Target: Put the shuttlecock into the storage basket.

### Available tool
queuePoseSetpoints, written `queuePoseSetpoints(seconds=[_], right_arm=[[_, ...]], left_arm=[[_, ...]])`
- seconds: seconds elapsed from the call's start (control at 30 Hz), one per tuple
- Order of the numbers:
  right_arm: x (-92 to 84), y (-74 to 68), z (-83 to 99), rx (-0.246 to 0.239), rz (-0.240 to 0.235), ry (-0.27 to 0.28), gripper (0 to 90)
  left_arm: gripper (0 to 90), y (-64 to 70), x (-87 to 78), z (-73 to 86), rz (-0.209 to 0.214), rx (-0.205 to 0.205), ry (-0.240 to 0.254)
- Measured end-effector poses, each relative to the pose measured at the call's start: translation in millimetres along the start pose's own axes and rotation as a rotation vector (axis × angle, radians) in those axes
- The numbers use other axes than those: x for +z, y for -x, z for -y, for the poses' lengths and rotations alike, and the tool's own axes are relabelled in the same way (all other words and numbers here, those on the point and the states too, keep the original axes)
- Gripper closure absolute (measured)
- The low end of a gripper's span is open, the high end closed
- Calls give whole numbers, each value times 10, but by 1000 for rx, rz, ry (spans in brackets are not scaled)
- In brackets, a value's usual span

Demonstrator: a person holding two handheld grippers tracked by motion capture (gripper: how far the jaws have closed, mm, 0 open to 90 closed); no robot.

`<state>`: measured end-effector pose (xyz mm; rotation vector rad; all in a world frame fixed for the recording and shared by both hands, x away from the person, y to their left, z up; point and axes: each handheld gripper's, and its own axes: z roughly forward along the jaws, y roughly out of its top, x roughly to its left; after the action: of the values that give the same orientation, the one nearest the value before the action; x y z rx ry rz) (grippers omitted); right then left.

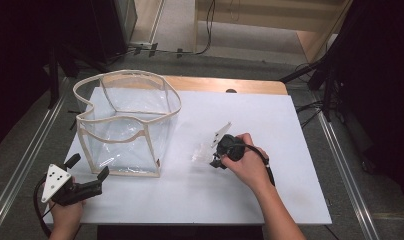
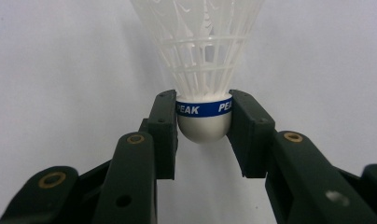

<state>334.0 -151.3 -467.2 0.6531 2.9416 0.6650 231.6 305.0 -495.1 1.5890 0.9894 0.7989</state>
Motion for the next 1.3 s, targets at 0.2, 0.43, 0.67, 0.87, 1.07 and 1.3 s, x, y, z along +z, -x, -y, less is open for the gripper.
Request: queuePoseSetpoints(seconds=[0.2, 0.43, 0.67, 0.87, 1.07, 1.3], right_arm=[[-63, 21, 22, 36, -5, 57, 618], [-147, 59, 50, 69, -6, 165, 620], [-214, 87, 81, 105, -7, 230, 623], [-264, 98, 101, 139, -6, 288, 623], [-334, 110, 118, 169, -6, 371, 624], [-407, 104, 109, 179, 8, 447, 623]], left_arm=[[0, 0, 1, 0, -1, 1, -1], [0, 0, 0, 0, 0, 1, 0], [0, 1, 0, 0, 0, 1, 0], [0, 0, 0, 0, -1, 5, -2], [0, 2, 0, 0, 0, 5, -1], [0, 2, 1, 0, 1, 7, -2]])
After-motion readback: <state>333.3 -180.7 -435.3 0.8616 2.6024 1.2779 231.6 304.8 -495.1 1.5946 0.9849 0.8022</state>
